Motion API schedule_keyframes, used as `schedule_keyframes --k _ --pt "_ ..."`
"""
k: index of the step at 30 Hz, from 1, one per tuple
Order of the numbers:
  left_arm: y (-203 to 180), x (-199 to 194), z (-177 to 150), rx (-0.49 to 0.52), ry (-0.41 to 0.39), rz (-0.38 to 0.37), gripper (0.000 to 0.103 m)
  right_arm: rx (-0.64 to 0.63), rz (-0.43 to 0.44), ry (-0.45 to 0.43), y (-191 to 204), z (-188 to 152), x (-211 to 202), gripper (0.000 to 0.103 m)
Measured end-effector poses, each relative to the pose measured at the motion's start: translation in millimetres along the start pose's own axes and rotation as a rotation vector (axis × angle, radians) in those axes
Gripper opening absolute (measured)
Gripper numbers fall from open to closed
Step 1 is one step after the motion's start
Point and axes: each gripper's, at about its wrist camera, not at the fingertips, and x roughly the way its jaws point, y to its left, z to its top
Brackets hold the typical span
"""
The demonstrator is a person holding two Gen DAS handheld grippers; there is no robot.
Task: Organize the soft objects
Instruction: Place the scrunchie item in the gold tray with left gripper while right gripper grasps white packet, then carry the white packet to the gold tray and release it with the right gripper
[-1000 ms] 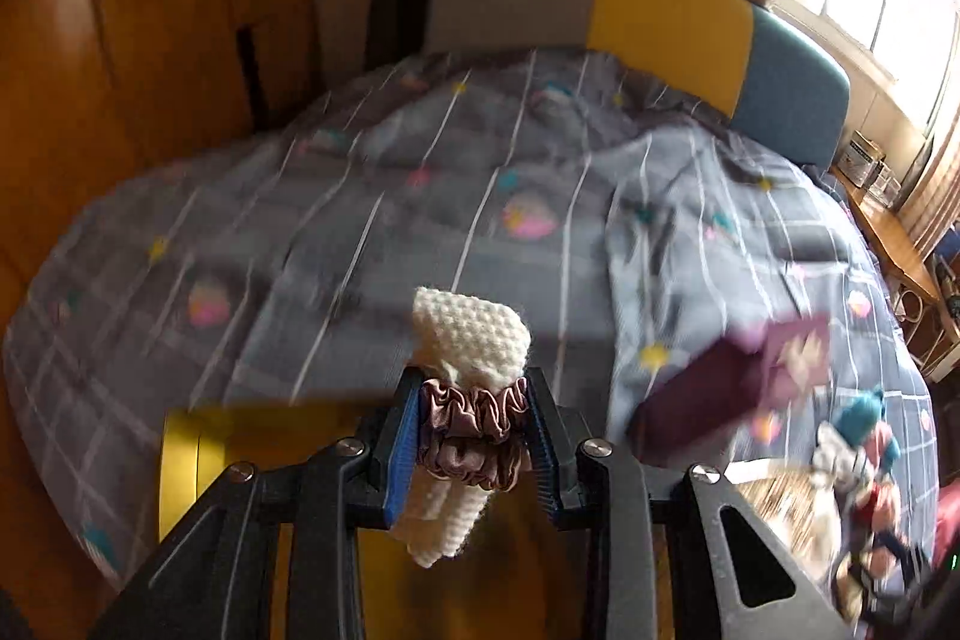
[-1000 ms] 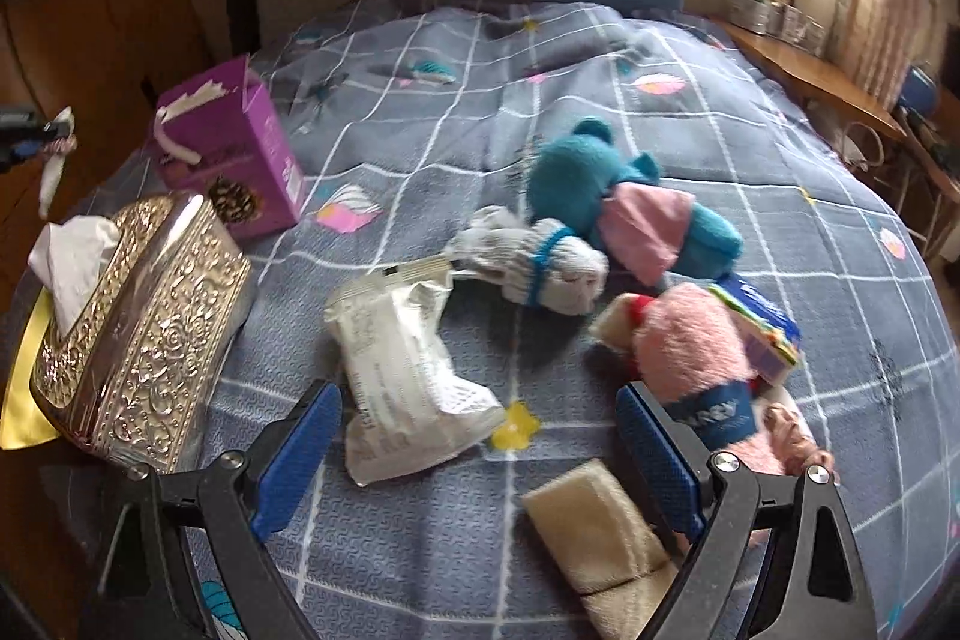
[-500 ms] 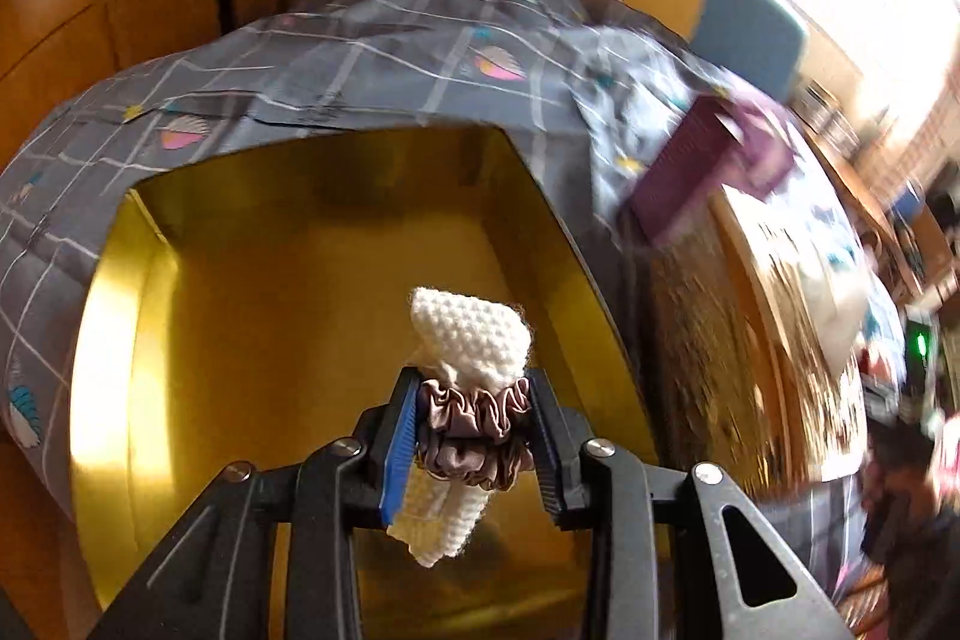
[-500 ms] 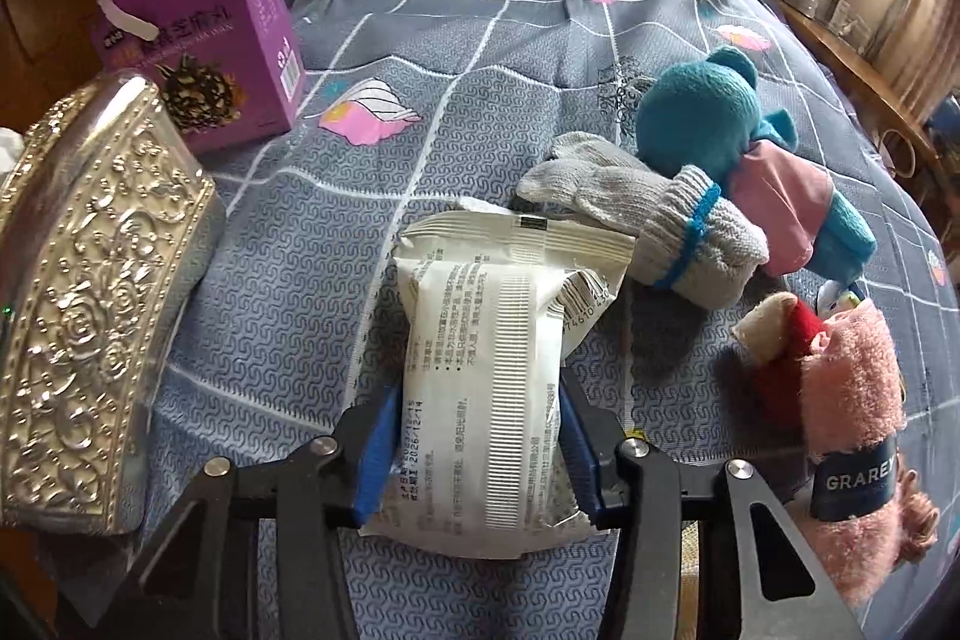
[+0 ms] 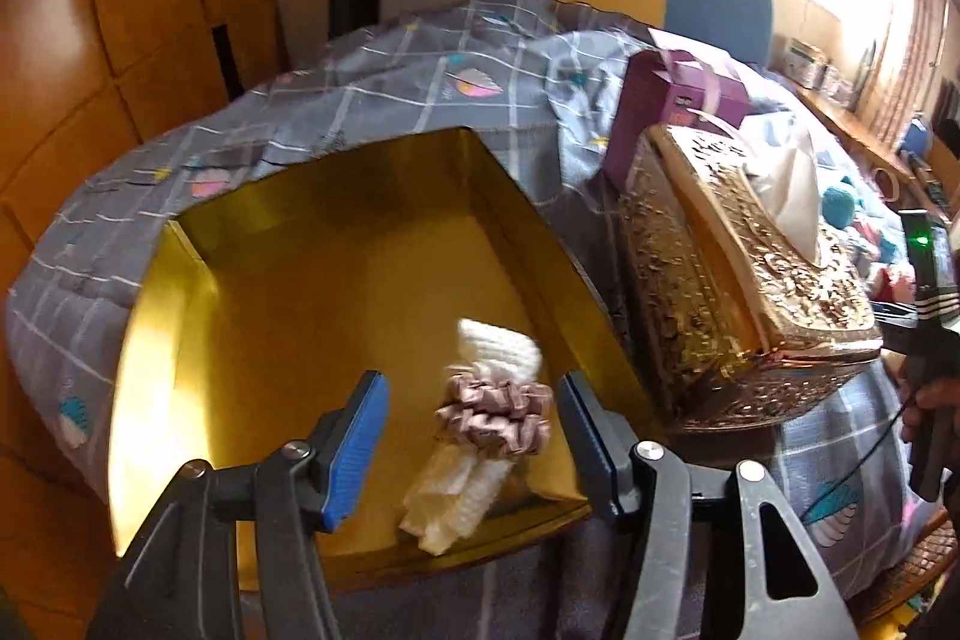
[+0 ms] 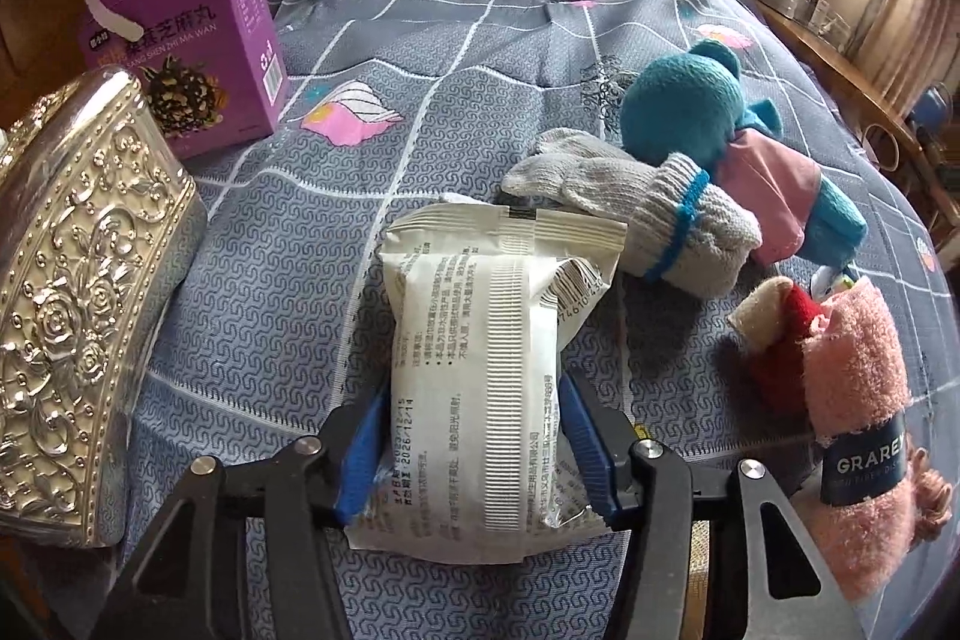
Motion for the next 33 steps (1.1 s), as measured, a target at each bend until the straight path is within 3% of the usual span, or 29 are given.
schedule_keyframes --k 5,8,14,23,31,33 --pt "10 -15 -1 -0.023 -0.033 0.021 0.059 0.02 -0.012 -0.008 -1 -3 -4 0.056" --pt "15 -20 -3 -0.024 -0.044 0.028 0.059 0.037 -0.003 0.004 -3 0 -9 0.047" --pt "16 -25 -8 -0.021 -0.046 0.011 0.059 0.054 -0.015 0.057 -11 20 -14 0.044" --pt "16 -32 -9 -0.006 -0.073 -0.003 0.059 0.041 -0.024 0.036 -3 100 -36 0.044" --pt "16 -36 -12 -0.001 -0.082 -0.015 0.059 -0.075 -0.011 -0.064 55 172 -77 0.044" --pt "16 -36 -12 0.005 -0.086 -0.014 0.059 -0.108 0.029 -0.091 73 180 -88 0.044"
